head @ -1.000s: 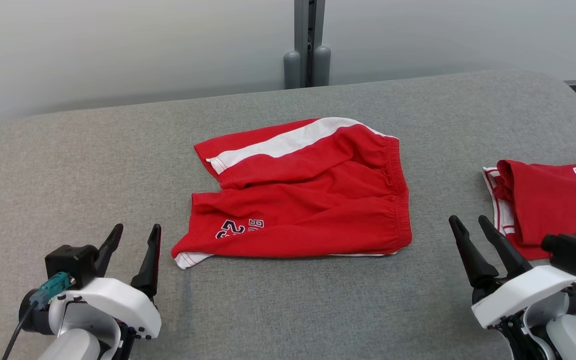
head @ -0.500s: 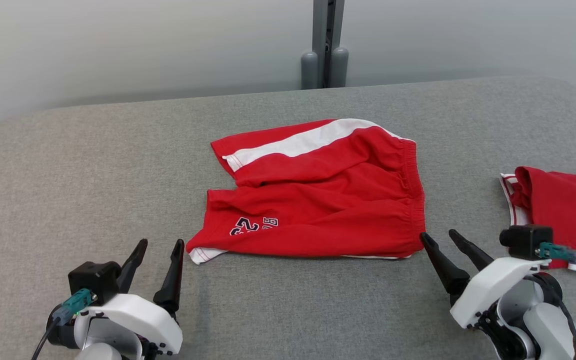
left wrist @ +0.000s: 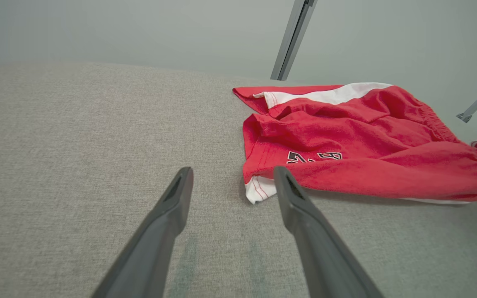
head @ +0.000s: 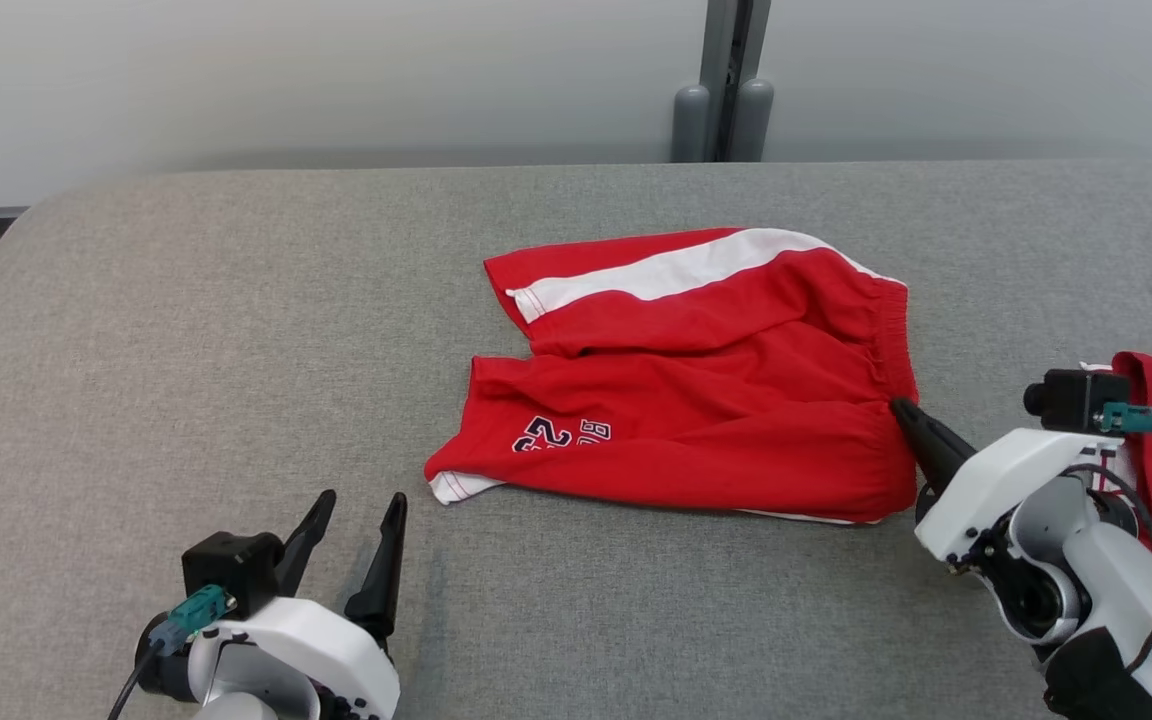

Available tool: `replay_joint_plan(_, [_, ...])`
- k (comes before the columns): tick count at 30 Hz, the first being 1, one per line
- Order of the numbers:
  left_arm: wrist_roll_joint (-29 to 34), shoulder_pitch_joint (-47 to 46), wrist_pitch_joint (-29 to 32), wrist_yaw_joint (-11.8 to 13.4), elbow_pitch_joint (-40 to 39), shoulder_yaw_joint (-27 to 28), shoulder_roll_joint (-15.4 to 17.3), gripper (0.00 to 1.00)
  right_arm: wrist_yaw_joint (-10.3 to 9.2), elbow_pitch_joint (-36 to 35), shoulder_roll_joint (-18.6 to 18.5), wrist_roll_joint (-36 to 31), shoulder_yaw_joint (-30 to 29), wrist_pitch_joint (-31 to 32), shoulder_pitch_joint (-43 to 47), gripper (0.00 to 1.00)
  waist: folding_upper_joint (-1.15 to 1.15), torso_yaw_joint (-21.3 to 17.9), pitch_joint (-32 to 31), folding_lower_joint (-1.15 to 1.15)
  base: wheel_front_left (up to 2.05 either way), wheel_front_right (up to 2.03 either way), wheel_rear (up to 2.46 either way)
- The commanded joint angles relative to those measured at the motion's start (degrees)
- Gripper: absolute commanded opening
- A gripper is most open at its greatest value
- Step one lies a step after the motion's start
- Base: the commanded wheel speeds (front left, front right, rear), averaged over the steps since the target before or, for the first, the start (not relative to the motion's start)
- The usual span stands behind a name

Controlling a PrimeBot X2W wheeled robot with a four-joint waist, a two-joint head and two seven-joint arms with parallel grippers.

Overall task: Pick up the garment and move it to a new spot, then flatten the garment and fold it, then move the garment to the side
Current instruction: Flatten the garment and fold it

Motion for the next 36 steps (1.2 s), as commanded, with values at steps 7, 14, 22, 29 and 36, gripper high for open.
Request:
replay_joint_plan(7, [0.42, -2.41, -1.04, -0.66, 1.24, -0.36, -1.23, 1.00, 0.01, 4.99, -1.22, 3.19, -0.83, -1.26, -5.15, 0.00, 0.00, 2.47, 1.67, 0.00, 0.00, 0.00, 0.00])
replay_joint_plan(14, [0.10, -2.17, -1.64, -0.91, 2.36, -0.41, -1.76, 1.00, 0.02, 6.00, -4.36, 4.31, -1.39, -4.06, -4.68, 0.00, 0.00, 5.48, 1.89, 0.00, 0.00, 0.00, 0.00])
replay_joint_plan(22, [-0.55, -1.17, -1.69, -1.13, 3.22, -0.66, -1.95, 1.00, 0.01, 1.15, -6.47, 5.68, -2.32, -6.76, 1.58, 1.00, 0.00, 4.48, 0.95, 0.00, 0.00, 0.00, 0.00])
replay_joint_plan(29, [-0.60, -1.71, -1.36, -1.03, 3.28, -1.04, -2.03, 1.00, 0.02, -3.22, -5.38, 6.19, -1.94, -3.88, 6.71, 1.00, 0.00, 2.61, 0.72, 0.00, 0.00, 0.00, 0.00])
replay_joint_plan(36, [-0.41, -2.53, -1.08, -1.45, 3.57, -1.56, -2.13, 1.00, 0.01, -3.56, -3.93, 5.88, -0.45, 2.05, 6.18, 1.00, 0.00, 2.91, 1.21, 0.00, 0.00, 0.00, 0.00])
